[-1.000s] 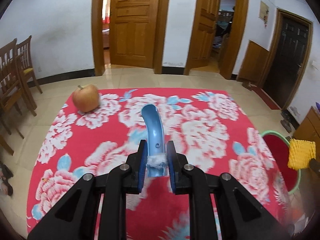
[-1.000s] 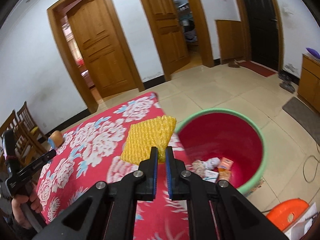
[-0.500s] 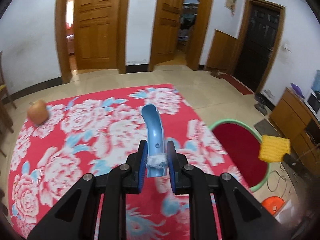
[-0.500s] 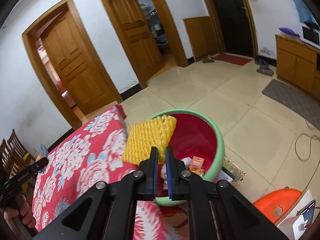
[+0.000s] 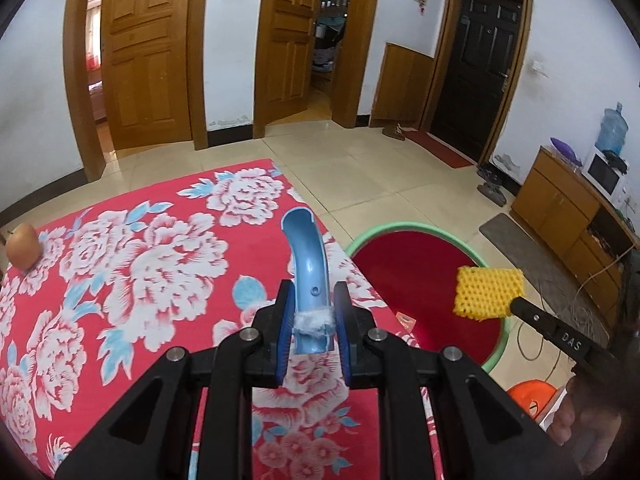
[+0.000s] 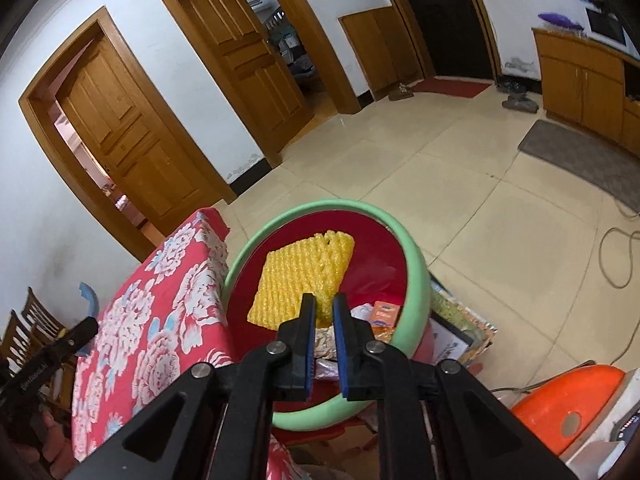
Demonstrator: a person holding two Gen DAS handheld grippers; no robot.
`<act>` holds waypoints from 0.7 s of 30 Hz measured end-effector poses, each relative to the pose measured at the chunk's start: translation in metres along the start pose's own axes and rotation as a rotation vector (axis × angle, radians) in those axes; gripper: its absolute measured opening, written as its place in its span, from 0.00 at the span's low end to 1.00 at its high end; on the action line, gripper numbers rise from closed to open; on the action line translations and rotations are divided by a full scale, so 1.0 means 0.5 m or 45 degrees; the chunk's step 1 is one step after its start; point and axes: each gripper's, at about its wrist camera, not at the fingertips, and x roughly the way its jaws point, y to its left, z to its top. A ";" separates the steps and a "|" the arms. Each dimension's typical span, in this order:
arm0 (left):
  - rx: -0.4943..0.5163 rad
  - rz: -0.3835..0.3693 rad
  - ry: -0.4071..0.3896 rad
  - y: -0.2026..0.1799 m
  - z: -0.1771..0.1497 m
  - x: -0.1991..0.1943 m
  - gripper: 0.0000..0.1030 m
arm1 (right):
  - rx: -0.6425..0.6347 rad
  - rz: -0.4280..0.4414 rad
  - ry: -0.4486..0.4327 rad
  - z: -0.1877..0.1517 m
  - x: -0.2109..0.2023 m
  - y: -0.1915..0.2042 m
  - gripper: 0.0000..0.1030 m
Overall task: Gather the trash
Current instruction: 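Carry the foam net over the red bin with right while left carries the blue handle, then open both grippers to drop the foam net and blue handle into the bin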
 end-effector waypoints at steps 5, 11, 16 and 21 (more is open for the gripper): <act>0.014 -0.019 0.012 -0.019 -0.001 0.012 0.18 | 0.019 0.018 0.013 0.007 0.009 -0.005 0.16; 0.054 -0.047 0.026 -0.052 -0.002 0.025 0.18 | 0.050 0.042 0.000 0.011 -0.001 -0.011 0.31; 0.088 -0.068 0.055 -0.082 -0.006 0.045 0.18 | 0.087 0.060 -0.012 0.017 -0.020 -0.026 0.34; 0.121 -0.119 0.095 -0.118 -0.012 0.075 0.18 | 0.113 0.068 -0.032 0.015 -0.035 -0.035 0.37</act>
